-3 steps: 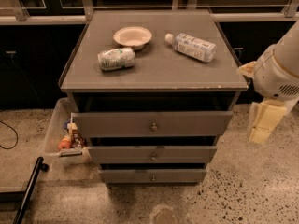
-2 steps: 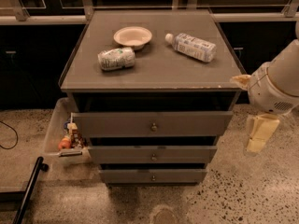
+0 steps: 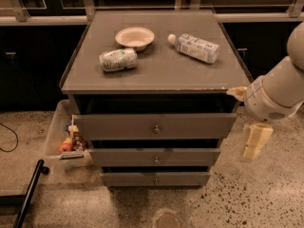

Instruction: Open top drawer

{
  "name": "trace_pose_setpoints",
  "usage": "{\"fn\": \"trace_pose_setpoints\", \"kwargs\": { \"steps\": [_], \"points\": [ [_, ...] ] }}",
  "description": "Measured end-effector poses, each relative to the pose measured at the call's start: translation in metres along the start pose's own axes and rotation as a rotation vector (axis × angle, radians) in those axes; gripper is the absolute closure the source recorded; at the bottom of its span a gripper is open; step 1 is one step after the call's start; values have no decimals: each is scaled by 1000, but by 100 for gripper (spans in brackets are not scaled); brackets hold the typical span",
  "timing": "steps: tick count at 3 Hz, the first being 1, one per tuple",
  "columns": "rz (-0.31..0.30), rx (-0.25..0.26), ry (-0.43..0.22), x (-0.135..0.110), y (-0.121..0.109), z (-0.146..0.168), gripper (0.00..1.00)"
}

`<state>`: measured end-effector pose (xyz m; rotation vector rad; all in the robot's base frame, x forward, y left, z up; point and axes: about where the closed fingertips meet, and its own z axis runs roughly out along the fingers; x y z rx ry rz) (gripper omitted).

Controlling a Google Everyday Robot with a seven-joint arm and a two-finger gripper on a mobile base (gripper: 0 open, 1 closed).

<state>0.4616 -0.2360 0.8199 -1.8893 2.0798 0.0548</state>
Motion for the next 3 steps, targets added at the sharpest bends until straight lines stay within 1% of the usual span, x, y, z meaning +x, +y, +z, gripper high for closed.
{"fn": "trace_pose_setpoints", "kwargs": {
  "steps": [1,2,3],
  "points": [
    [-12,-40,-67,14,-11,47,0],
    [-65,-48,-129,18,-24,80,0],
    [-139,-45,-187,16,-38,105,0]
  ]
}}
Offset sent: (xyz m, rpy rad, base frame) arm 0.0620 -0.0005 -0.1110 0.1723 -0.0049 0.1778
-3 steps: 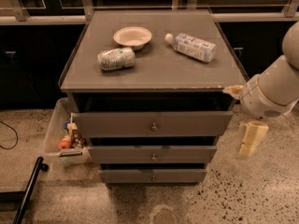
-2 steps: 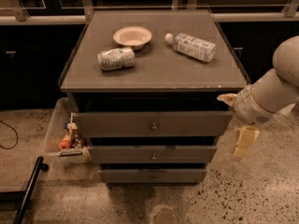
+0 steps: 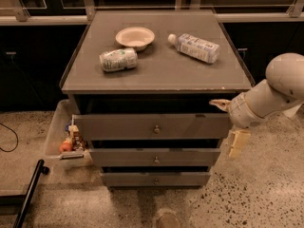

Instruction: Open top drawer

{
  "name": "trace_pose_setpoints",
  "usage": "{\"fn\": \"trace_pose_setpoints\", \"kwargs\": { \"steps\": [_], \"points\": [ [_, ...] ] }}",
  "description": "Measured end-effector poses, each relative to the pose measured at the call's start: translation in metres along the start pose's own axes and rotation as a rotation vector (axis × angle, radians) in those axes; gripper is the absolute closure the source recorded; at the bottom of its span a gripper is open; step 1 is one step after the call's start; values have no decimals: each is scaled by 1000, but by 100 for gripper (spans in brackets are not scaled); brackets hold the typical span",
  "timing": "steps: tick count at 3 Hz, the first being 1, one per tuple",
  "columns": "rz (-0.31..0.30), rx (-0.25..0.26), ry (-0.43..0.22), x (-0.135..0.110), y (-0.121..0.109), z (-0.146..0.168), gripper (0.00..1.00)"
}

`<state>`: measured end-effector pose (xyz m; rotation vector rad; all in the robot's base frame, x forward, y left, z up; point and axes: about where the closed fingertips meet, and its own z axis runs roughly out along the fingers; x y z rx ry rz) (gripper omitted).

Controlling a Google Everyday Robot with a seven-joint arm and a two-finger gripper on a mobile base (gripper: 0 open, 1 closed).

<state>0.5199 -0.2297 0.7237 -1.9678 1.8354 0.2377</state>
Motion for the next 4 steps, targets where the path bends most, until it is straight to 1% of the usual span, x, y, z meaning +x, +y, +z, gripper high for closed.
{"fn": "trace_pose_setpoints", "kwargs": {
  "steps": [1,2,3,4],
  "points": [
    [-31,13,-71,20,-12,33,0],
    [-31,13,-71,20,-12,33,0],
    [-39,67,-82,25,-25,38,0],
    [-56,128,-91,29,-42,44,0]
  ]
}}
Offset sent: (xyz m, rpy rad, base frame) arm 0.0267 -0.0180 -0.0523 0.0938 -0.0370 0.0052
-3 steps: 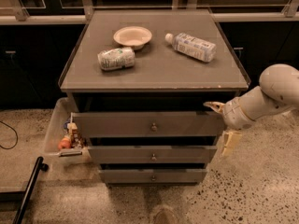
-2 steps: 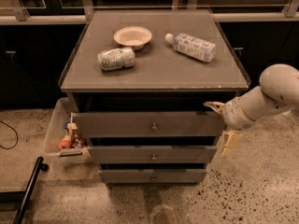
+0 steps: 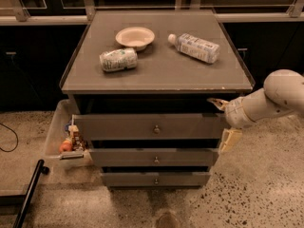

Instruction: Open top drawer

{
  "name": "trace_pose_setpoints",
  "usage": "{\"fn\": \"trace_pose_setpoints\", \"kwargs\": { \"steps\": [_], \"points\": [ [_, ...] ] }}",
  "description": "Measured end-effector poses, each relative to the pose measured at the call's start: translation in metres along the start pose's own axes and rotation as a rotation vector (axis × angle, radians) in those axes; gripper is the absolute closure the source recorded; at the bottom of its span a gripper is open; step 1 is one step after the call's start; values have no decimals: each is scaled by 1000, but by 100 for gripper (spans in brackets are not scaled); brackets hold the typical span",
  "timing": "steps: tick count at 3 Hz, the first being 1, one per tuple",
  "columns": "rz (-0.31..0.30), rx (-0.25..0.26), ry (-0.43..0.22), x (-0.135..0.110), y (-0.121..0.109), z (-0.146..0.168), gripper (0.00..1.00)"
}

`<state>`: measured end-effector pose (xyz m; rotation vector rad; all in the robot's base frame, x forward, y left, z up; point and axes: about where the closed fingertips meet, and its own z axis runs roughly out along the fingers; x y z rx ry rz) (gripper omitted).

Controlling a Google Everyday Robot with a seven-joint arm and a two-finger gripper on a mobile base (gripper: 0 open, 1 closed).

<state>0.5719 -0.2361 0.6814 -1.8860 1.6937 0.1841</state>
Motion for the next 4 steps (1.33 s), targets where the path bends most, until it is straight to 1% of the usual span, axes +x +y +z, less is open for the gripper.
{"fn": "trace_pose_setpoints", "kwargs": {
  "steps": [1,2,3,4],
  "points": [
    [-23,26,-11,0,-11,7,0],
    [-49,27,-33,-3,-15,24,0],
    [-53,30,-31,-4,-17,33,0],
    [-55,30,-18,10,-22,61,0]
  ]
}}
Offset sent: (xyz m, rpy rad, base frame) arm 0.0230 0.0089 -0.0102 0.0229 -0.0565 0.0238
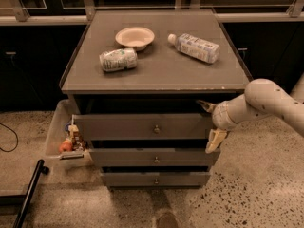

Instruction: Open top drawer

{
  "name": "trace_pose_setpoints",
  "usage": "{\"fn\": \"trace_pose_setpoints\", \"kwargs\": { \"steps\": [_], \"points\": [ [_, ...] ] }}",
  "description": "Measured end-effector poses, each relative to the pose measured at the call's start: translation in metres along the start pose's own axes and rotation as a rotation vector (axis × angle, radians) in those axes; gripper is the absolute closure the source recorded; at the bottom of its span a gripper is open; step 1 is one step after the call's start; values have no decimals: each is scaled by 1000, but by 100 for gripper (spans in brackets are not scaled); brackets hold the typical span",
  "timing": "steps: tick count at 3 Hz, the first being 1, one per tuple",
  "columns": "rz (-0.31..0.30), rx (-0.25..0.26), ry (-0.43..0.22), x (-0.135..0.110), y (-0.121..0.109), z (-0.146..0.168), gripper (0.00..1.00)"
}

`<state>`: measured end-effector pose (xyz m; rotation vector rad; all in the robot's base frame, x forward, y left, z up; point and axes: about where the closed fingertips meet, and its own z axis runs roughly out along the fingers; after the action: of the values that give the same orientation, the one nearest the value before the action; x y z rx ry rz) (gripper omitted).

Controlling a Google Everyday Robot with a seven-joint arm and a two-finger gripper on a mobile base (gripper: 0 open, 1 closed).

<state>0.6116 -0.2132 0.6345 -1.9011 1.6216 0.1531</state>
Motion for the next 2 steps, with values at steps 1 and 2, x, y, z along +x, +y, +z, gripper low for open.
{"fn": "trace_pose_setpoints", "kwargs": {
  "steps": [1,2],
  "points": [
    [2,0,4,5,-2,7,0],
    [2,0,4,5,-2,7,9]
  ]
}}
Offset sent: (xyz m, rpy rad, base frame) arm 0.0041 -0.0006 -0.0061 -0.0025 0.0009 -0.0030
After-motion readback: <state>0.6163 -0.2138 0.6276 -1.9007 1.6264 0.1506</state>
